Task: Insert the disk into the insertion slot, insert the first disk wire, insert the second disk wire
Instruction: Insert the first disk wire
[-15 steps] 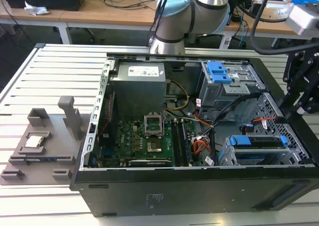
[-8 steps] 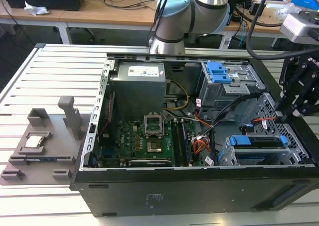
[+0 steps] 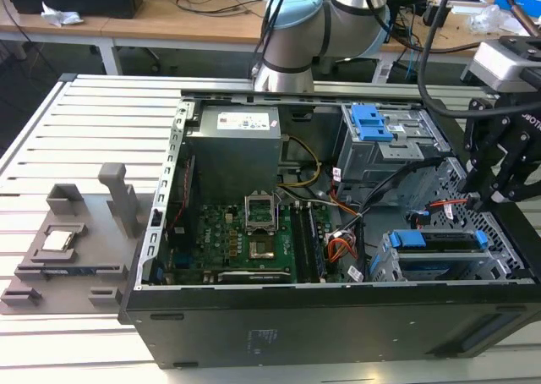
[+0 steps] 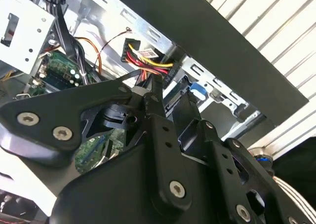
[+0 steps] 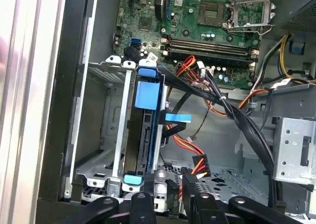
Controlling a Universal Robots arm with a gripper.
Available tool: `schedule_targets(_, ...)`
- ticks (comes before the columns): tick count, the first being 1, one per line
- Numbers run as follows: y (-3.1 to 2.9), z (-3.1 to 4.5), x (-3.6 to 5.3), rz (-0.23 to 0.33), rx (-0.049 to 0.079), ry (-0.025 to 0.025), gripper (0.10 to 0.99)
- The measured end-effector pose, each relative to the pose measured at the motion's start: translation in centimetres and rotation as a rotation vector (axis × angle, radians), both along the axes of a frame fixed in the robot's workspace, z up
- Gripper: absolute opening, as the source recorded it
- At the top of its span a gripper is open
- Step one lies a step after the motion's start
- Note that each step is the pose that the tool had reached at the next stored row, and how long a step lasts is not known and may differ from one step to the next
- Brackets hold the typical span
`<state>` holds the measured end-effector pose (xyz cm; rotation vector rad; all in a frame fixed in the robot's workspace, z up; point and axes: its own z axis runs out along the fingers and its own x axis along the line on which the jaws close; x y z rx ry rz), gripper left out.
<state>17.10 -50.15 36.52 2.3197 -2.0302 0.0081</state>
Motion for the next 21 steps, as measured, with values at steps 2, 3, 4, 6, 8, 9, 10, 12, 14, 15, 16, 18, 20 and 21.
schedule_targets(2,0.36,-0.15,0.11,0.004,-0.001,0.0000,0.361)
schedule_targets(3,0.61,-0.25,0.20,0.007,-0.002,-0.0001,0.361)
schedule_targets(4,0.76,-0.32,0.25,0.008,-0.004,-0.0001,0.361)
schedule_targets(6,0.95,-0.52,0.40,0.013,-0.011,0.0000,0.361)
schedule_targets(8,0.97,-0.76,0.62,0.023,-0.035,0.0001,0.361)
schedule_targets(9,0.97,-0.91,0.66,0.026,-0.039,0.0001,0.361)
schedule_targets(10,0.98,-1.01,0.67,0.028,-0.040,0.0001,0.361)
schedule_targets(12,0.98,-1.08,0.68,0.030,-0.044,0.0000,0.361)
schedule_targets(14,0.98,-1.10,0.68,0.030,-0.045,0.0001,0.361)
schedule_targets(15,0.98,-1.09,0.68,0.030,-0.046,0.0001,0.361)
schedule_targets(16,0.98,-1.09,0.68,0.030,-0.046,0.0001,0.345)
schedule_targets(18,0.98,-1.09,0.68,0.030,-0.048,0.0001,0.278)
schedule_targets(20,0.98,-1.08,0.68,0.030,-0.050,0.0001,0.173)
schedule_targets(21,0.98,-1.09,0.68,0.031,-0.050,0.0002,0.173)
